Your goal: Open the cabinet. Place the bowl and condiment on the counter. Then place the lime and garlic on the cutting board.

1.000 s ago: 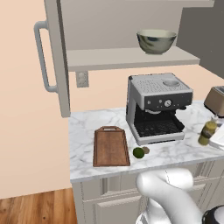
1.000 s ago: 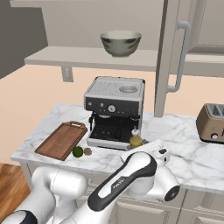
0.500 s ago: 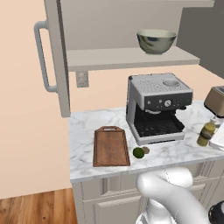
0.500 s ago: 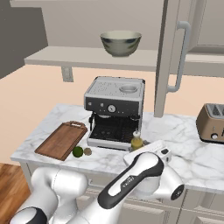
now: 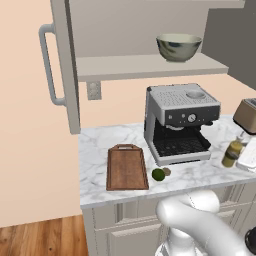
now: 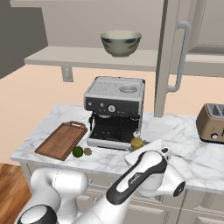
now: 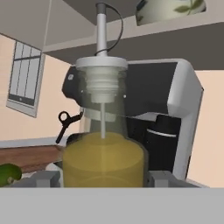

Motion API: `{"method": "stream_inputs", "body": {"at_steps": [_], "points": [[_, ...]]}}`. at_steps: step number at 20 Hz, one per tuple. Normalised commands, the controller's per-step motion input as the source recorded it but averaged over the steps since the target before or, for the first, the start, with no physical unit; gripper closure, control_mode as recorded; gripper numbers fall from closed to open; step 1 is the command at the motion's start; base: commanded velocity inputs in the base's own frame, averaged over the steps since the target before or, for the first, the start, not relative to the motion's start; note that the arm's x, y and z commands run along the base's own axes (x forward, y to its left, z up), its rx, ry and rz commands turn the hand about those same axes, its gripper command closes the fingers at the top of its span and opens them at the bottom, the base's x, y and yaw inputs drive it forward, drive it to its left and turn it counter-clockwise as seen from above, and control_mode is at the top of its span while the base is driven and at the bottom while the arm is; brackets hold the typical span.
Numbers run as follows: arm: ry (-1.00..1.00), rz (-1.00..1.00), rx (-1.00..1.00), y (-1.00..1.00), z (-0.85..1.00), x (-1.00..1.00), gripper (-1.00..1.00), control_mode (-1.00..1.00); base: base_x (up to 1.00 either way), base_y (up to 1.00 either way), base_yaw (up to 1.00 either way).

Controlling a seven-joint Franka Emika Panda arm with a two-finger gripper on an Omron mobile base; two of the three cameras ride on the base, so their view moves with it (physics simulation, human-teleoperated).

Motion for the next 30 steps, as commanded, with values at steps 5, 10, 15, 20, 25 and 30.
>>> {"method": "stream_inputs", "body": {"at_steps": [5,10,15,20,25,30], "points": [[0.0,0.01,0.0,-0.02,-0.16,0.18,1.0,-1.0,0.0,0.0,0.0],[0.0,0.0,0.0,-0.07,-0.13,0.23,1.0,-1.0,0.0,0.0,0.0],[0.0,0.0,0.0,-0.12,-0.14,0.23,1.0,-1.0,0.0,0.0,0.0],[0.0,0.0,0.0,-0.13,-0.17,0.28,1.0,-1.0,0.0,0.0,0.0],[0.0,0.0,0.0,-0.17,-0.19,0.27,1.0,-1.0,0.0,0.0,0.0],[0.0,0.0,0.0,-0.18,-0.2,0.23,1.0,-1.0,0.0,0.0,0.0]]}}
